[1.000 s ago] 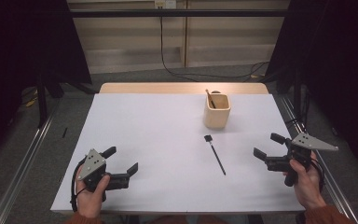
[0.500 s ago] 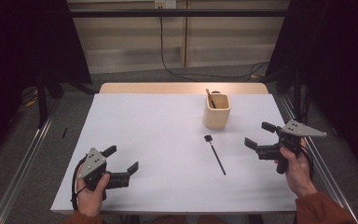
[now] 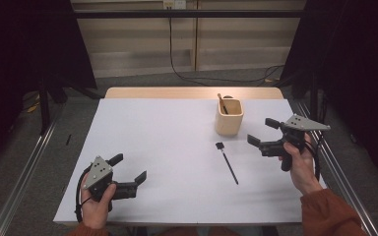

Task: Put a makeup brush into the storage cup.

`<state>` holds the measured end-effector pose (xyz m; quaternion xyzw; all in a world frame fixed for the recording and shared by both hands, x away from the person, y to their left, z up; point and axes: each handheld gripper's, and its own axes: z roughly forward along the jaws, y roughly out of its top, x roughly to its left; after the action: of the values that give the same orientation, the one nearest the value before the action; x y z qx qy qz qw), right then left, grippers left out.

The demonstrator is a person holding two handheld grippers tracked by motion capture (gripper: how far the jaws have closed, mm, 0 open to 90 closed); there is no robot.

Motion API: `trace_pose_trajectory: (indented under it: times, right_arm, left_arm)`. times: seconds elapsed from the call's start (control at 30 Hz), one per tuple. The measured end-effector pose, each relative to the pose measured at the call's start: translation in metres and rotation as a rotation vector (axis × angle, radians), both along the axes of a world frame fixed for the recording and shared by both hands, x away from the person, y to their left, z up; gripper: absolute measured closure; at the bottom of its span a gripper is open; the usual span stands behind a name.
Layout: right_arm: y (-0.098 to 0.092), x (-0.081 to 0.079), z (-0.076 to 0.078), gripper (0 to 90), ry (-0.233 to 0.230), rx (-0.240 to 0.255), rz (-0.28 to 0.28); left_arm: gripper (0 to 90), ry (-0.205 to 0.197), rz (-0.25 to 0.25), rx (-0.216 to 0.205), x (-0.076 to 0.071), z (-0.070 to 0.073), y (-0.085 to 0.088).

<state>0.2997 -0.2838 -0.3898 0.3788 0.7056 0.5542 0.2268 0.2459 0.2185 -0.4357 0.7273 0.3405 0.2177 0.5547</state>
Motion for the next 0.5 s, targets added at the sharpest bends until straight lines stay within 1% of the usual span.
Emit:
trace_pose_trajectory:
  times: [0.07,0.13,0.23,0.3,0.37,0.47,0.5]
  right_arm:
    - [0.006,0.005,0.002,1.4,-0.002,0.001,0.007]
    - [0.010,0.011,0.003,1.4,-0.002,0.002,0.015]
    - [0.016,0.018,0.007,1.4,-0.003,-0.016,0.020]
    - [0.019,0.022,0.010,1.1,-0.002,-0.004,0.026]
    - [0.022,0.027,0.012,1.2,-0.005,-0.009,0.028]
    - [0.027,0.034,0.012,1.2,0.009,-0.015,0.038]
    - [0.028,0.036,0.013,1.5,0.012,-0.024,0.040]
  left_arm:
    - [1.7,0.001,-0.001,0.000,0.000,0.000,0.000]
    - [1.7,-0.001,-0.007,-0.009,-0.001,0.001,0.000]
    - [1.7,-0.005,-0.016,-0.009,-0.002,0.002,-0.002]
    - [1.7,-0.007,-0.024,-0.007,-0.003,0.002,-0.003]
    - [1.7,-0.008,-0.022,-0.009,-0.003,0.002,-0.002]
    - [1.7,-0.006,-0.018,-0.009,-0.002,0.002,-0.002]
    - [1.7,-0.006,-0.020,-0.006,-0.002,0.002,-0.002]
